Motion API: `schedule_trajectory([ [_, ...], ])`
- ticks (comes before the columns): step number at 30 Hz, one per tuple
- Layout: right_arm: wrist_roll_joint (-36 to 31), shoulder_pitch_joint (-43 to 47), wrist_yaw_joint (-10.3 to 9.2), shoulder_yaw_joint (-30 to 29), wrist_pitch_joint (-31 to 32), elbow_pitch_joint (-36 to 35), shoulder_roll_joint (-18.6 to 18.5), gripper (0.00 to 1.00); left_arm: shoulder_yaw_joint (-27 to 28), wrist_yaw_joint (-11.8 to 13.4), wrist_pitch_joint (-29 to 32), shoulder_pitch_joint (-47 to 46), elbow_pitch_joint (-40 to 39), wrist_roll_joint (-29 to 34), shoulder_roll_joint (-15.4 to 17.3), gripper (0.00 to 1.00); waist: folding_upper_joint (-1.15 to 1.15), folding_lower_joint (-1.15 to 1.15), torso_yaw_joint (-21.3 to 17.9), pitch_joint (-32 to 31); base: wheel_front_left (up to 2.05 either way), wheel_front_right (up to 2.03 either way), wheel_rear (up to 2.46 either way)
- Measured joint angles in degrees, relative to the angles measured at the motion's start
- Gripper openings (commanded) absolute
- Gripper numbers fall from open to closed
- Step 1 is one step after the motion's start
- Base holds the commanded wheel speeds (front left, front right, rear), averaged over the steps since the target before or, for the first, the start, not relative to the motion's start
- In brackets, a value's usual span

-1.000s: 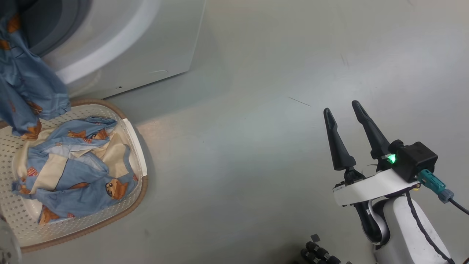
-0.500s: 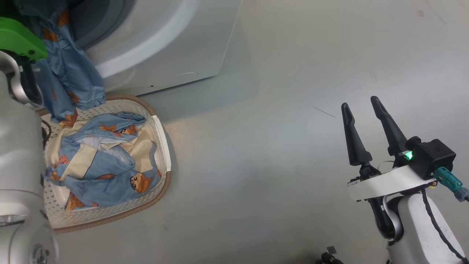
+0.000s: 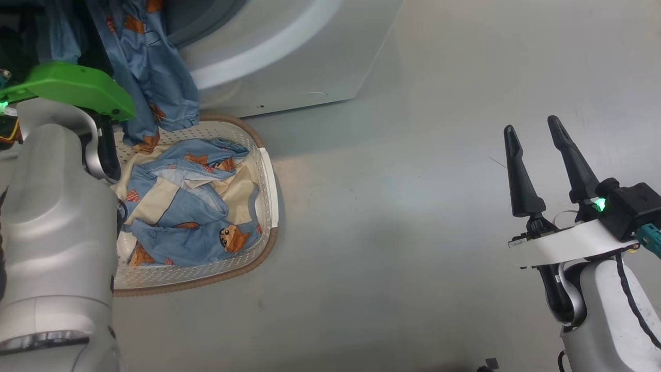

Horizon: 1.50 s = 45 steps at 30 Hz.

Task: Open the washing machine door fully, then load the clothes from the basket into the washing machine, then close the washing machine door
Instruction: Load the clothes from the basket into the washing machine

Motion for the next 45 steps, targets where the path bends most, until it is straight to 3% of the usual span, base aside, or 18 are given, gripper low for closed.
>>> schedule_trajectory([
  [9, -0.43, -0.75, 0.00, 0.36, 0.00, 0.13, -0.21, 1.00, -0.53, -0.54, -0.11, 6.57, -7.49, -0.01, -0.41, 1.00, 0.00, 0.00, 2.93, 0.29, 0.00, 0.00, 0.00],
  [32, -0.60, -0.55, 0.00, -0.81, 0.00, 0.52, -1.16, 1.00, -2.89, -0.86, -0.24, 32.82, -25.76, -2.87, -1.36, 1.00, 0.00, 0.00, 4.99, -2.93, 0.00, 0.00, 0.00],
  [45, -0.84, 0.58, 0.00, -1.09, 0.00, 0.59, -1.38, 1.00, -4.88, -0.86, -0.25, 39.98, -34.31, -3.47, -1.34, 1.00, 0.00, 0.00, 5.51, -3.60, 0.00, 0.00, 0.00],
])
